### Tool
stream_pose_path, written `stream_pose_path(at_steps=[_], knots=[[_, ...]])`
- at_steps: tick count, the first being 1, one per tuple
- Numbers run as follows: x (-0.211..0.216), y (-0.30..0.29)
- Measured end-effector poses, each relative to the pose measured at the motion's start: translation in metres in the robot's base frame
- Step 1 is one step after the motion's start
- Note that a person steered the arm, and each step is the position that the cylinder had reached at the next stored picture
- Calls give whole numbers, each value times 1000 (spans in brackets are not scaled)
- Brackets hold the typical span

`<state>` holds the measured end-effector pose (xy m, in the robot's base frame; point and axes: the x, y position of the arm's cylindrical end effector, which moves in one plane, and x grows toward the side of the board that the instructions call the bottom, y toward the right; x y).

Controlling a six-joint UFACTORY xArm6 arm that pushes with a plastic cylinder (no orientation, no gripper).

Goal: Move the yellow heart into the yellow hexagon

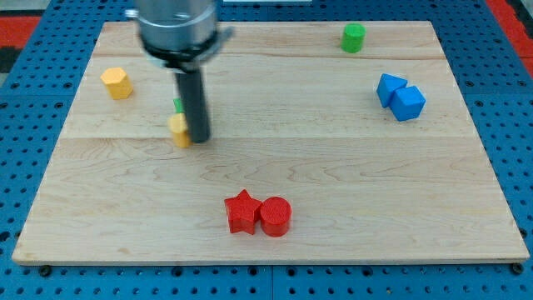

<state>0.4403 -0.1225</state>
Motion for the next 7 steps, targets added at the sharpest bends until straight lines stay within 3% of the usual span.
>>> stream_pose_path(at_steps=[1, 3, 4, 6, 7], knots=[[-15, -71], [22, -135], [12, -168], [1, -104], [-31, -86]])
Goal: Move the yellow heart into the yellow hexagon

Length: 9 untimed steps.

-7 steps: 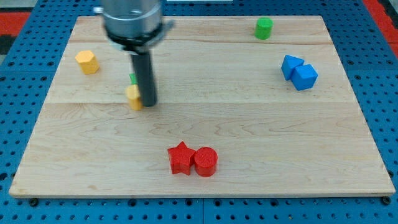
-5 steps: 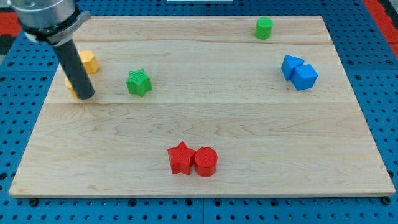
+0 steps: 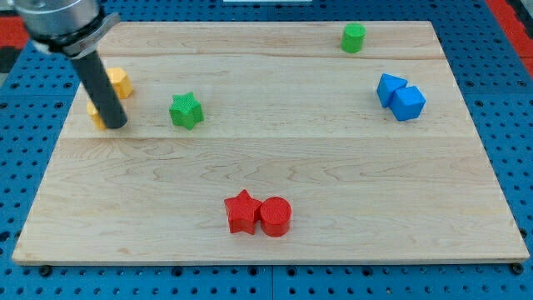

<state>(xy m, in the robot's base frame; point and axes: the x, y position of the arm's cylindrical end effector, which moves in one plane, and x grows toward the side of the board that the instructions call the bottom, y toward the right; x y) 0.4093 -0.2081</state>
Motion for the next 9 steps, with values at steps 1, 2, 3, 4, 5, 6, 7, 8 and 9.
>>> stream_pose_path(at_steps=[1, 2, 3, 4, 5, 6, 7, 8, 9], knots=[[-36, 3], [-30, 31], [-30, 28], [-21, 10], [3, -21], [35, -21], [45, -85], [33, -86], [17, -56]])
